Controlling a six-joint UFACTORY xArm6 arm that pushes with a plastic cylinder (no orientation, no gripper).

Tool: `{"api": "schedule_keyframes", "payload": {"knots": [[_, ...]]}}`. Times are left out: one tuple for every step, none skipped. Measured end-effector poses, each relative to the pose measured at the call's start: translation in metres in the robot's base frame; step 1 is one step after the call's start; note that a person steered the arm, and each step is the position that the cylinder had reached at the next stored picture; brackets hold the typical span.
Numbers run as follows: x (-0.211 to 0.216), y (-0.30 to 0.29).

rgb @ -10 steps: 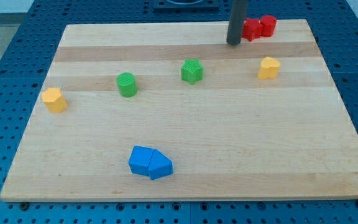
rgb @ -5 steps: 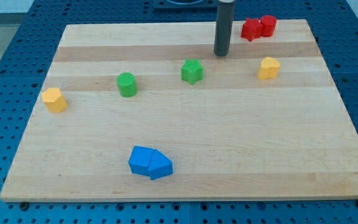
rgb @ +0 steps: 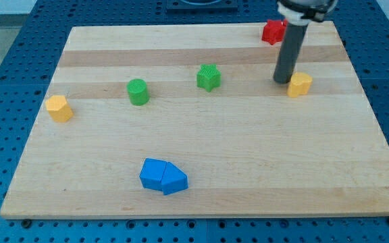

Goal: Push the yellow heart a bit right

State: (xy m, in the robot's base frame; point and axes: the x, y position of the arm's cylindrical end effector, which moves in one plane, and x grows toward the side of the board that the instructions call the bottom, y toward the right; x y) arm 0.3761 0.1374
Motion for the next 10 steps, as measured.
{"api": "schedule_keyframes", "payload": {"knots": [[-0.01, -0.007], [-0.037, -0.007], [-0.038, 0.009], [-0.038, 0.022], [-0.037, 0.015], [-0.039, -0.035], [-0.017, -0.07], [0.016, -0.074], [0.031, -0.055], [0.03, -0.018]]}}
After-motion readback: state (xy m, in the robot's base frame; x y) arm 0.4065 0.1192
